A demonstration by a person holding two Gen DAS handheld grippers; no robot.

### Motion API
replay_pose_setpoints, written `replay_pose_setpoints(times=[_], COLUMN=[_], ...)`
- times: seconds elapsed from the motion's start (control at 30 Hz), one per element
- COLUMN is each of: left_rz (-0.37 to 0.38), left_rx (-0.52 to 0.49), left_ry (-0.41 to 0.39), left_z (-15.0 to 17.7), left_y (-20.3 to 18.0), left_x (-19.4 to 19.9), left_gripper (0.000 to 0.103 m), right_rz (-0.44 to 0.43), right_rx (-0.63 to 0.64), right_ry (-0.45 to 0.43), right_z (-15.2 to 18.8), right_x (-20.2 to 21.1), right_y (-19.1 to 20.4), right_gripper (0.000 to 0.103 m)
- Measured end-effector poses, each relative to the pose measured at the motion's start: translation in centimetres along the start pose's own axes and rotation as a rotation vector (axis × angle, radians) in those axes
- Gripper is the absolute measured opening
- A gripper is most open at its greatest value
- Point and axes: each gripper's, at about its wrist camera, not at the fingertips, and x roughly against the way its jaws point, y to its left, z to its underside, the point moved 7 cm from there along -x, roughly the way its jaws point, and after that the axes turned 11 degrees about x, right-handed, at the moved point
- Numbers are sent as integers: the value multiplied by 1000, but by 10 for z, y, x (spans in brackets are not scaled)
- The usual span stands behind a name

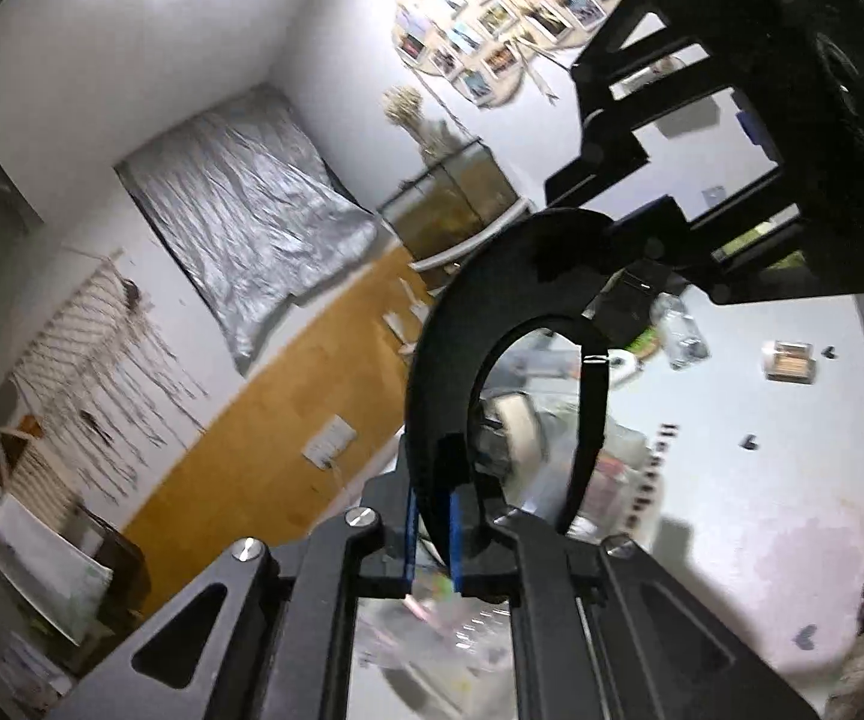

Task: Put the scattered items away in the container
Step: 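Lower the visor into the plastic box and open the left gripper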

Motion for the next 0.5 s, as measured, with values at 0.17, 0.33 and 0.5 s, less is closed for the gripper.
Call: replay_pose_setpoints(times=[0.17, 0.33, 0.5], left_rz=[-88, -138, -178], left_rx=[-23, -45, -46], left_ry=[-46, -56, -39], left_z=[-10, -6, 7], left_y=[37, 55, 63], left_x=[2, -15, -52], left_gripper=[7, 7, 7], right_rz=[50, 102, 100], right_rx=[-1, 0, -13], right_ry=[-36, -72, -105], right_z=[-17, -29, -30], right_x=[-13, -40, -81], right_y=[-22, -31, -21], right_gripper=[11, 11, 11])
